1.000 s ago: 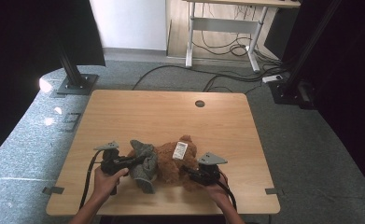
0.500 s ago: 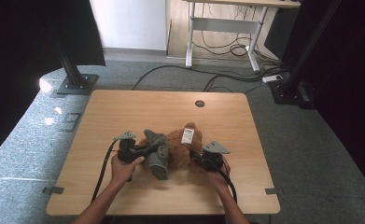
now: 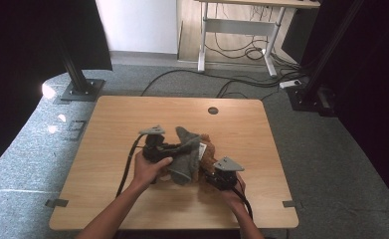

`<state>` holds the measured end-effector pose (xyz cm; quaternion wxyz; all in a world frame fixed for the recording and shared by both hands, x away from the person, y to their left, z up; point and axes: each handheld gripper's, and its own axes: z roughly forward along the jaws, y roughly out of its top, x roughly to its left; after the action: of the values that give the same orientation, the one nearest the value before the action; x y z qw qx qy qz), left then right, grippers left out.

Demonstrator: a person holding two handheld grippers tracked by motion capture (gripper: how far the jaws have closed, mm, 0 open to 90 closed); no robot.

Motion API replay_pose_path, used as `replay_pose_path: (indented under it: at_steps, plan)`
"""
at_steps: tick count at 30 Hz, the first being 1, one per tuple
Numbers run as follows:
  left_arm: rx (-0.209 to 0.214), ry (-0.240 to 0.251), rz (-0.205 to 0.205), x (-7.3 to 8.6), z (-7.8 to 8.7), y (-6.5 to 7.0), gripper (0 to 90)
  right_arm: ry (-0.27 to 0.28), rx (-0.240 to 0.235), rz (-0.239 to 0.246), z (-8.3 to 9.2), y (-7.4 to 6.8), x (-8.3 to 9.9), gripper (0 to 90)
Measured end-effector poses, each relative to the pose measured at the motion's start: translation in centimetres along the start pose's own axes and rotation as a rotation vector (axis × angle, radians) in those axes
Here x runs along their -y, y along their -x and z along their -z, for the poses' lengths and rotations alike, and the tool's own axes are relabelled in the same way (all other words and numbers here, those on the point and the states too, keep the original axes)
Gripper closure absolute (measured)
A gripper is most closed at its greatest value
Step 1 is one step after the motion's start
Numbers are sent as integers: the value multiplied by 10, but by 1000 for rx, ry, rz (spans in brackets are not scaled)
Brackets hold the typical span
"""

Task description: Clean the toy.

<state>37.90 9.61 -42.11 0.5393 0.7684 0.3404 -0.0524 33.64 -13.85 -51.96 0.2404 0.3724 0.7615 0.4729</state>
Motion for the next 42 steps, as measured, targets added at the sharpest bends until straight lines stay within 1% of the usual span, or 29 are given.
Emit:
replay_pose_path:
  at_steps: [1,2,3,4,5,6,8,9,11,15,18,20,23,24,25,26,28,30,32,37,40,42]
  plan:
    - [-17,-34,-10,0,-11,2,758,3,1,2,0,0,0,599]
    - [-43,-66,-28,2,-22,3,758,3,1,6,0,0,1,599]
    - [-65,-94,-37,5,-31,3,759,1,0,5,0,1,1,599]
    - [-69,-121,-36,9,-38,1,760,1,0,6,0,1,1,599]
    - [-67,-130,-27,13,-43,-1,760,1,-2,6,0,2,2,599]
    - [-60,-128,-19,17,-45,-4,761,-1,-1,10,0,3,3,598]
    - [-44,-116,5,21,-44,-8,764,-8,-8,11,0,4,4,598]
    - [-45,-112,9,22,-42,-9,765,-3,-14,6,0,5,5,598]
    - [-55,-111,1,23,-37,-10,766,-2,-20,-2,0,6,5,598]
    - [-82,-93,4,29,-20,-17,768,0,-27,-23,0,8,5,599]
    - [-100,-72,31,35,-2,-28,769,1,-31,-28,0,9,5,599]
    - [-129,-54,40,40,12,-35,769,2,-33,-27,0,9,5,599]
    - [-165,-22,69,49,37,-49,770,2,-36,-26,1,9,6,599]
    - [-154,-12,92,54,44,-55,769,3,-38,-27,1,9,6,599]
    - [-133,-2,121,58,50,-59,769,4,-44,-28,2,9,7,599]
    - [-126,8,134,63,55,-61,769,1,-46,-23,2,9,7,599]
    - [-126,23,136,69,64,-61,769,-2,-50,-20,2,8,7,599]
    - [-135,37,131,73,72,-58,768,-5,-56,-29,2,9,9,600]
    - [-140,46,131,77,80,-59,768,-8,-63,-37,3,9,11,601]
    - [-113,67,172,90,89,-67,767,-18,-71,-33,6,6,15,603]
    - [-115,70,175,96,93,-67,768,-27,-83,-31,8,5,17,605]
    - [-127,67,173,99,99,-67,767,-34,-89,-29,9,4,18,605]
